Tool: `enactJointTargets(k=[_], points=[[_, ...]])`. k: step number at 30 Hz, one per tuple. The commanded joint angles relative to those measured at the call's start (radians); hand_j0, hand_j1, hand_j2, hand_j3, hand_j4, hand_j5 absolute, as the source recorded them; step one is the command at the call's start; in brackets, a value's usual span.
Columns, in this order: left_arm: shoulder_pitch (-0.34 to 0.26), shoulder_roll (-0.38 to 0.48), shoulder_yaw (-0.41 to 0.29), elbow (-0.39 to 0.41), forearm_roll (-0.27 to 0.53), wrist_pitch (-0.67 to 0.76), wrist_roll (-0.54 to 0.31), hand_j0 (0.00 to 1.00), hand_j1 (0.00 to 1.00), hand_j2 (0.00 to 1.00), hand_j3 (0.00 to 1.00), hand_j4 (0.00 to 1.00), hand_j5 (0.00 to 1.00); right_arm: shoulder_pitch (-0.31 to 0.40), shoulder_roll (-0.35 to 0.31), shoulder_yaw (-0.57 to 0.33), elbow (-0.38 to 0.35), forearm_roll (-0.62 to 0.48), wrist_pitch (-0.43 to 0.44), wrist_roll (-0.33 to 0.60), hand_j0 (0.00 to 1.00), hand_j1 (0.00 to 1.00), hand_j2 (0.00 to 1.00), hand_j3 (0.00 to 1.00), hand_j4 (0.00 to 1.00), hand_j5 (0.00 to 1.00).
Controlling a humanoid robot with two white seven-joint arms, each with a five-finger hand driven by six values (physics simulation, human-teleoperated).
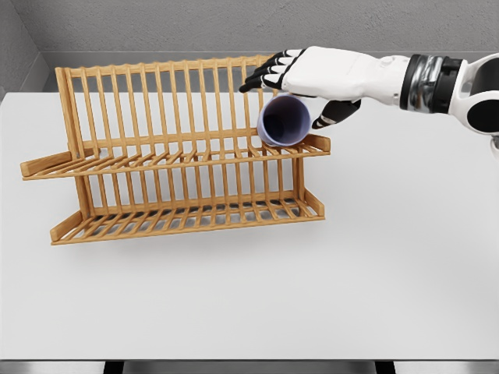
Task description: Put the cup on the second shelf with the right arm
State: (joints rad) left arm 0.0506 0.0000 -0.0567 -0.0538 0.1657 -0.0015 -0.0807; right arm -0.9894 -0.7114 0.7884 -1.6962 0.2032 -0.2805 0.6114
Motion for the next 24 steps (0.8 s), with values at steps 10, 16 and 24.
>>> enactJointTargets(k=[10,16,24], points=[[0.0,0.0,0.0,0.0,0.0,0.0,-0.001,1.0,1.0,1.0,1.0,1.0,1.0,0.109,-0.194,-0.26,0.131,-0.005,-0.011,0.0,1.0,1.0,1.0,1.0,1.0,1.0],[0.0,0.0,0.0,0.0,0.0,0.0,-0.001,1.0,1.0,1.0,1.0,1.0,1.0,0.356,-0.192,-0.514,0.153,-0.004,-0.011,0.0,1.0,1.0,1.0,1.0,1.0,1.0],[-0.011,0.0,0.001,-0.006,0.002,-0.006,0.001,1.0,1.0,1.0,1.0,1.0,1.0,0.459,-0.076,-0.509,0.159,0.013,-0.006,0.0,1.0,1.0,1.0,1.0,1.0,1.0]])
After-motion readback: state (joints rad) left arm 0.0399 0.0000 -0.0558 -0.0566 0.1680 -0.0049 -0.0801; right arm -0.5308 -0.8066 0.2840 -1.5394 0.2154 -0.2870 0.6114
